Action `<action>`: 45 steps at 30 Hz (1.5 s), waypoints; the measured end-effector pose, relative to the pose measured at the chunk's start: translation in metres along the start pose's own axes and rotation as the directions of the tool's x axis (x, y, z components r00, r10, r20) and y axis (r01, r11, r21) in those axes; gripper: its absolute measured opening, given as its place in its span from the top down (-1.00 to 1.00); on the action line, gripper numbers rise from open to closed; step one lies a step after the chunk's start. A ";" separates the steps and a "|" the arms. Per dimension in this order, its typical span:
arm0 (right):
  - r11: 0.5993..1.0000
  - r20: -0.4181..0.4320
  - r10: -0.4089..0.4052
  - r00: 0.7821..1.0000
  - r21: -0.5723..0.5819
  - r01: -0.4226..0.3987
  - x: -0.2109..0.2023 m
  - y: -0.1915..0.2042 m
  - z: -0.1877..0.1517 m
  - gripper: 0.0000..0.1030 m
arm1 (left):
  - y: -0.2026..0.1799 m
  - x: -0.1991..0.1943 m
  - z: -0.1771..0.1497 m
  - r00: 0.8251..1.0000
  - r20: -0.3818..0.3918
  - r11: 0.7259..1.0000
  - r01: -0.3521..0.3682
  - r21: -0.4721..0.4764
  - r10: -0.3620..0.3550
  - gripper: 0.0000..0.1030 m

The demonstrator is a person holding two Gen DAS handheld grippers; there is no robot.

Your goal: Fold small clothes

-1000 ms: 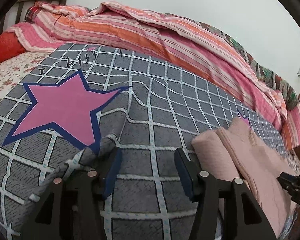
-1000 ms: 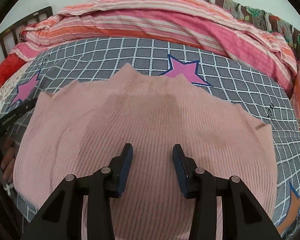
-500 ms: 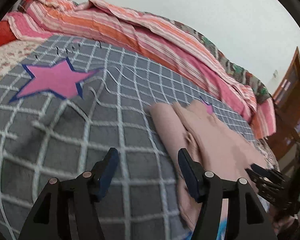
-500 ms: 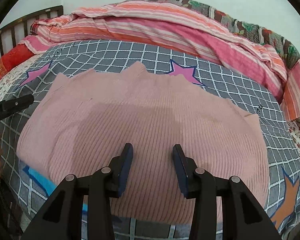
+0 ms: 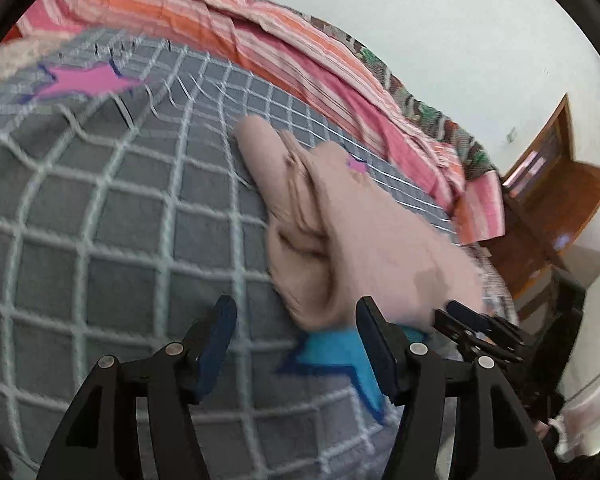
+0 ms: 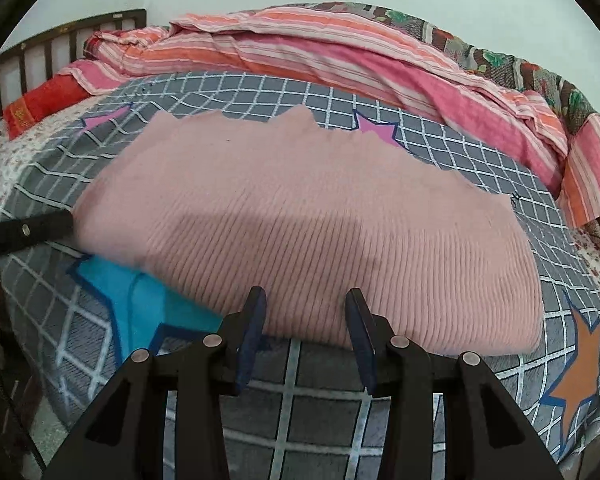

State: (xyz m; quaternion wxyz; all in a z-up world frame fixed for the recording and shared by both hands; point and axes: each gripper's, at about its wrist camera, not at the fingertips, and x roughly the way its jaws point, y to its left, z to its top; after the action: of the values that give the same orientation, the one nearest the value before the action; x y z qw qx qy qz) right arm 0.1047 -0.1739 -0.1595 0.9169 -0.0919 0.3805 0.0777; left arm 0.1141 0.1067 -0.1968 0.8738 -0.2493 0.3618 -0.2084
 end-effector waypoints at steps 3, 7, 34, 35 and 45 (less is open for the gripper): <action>0.997 0.015 0.056 0.998 0.044 -0.057 -0.012 -0.013 0.000 0.19 | -0.009 0.003 -0.008 0.999 -0.007 0.999 0.038 -0.005 -0.038 -0.16; 0.987 0.033 0.093 0.995 0.126 -0.097 -0.026 -0.040 -0.004 0.19 | -0.020 0.018 -0.010 0.999 -0.004 0.998 0.042 -0.036 -0.042 -0.16; 0.912 0.081 0.045 0.996 0.403 -0.074 -0.053 -0.197 -0.062 0.19 | -0.090 0.056 0.066 0.954 0.184 0.967 -0.215 -0.139 0.239 0.61; 0.909 0.083 0.046 0.995 0.410 -0.076 -0.054 -0.201 -0.062 0.19 | -0.106 0.056 0.071 0.953 0.184 0.968 -0.225 -0.109 0.242 0.62; 0.887 0.098 -0.042 0.994 0.461 -0.008 -0.086 -0.242 -0.077 0.19 | -0.251 0.100 0.078 0.967 0.145 0.966 -0.226 0.126 0.207 0.63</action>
State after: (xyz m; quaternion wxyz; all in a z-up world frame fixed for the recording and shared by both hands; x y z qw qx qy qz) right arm 0.0436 -0.4327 -0.1257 0.9319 0.1291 0.3384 -0.0182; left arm 0.1903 -0.1238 -0.0550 0.9286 -0.1588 0.3133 -0.1197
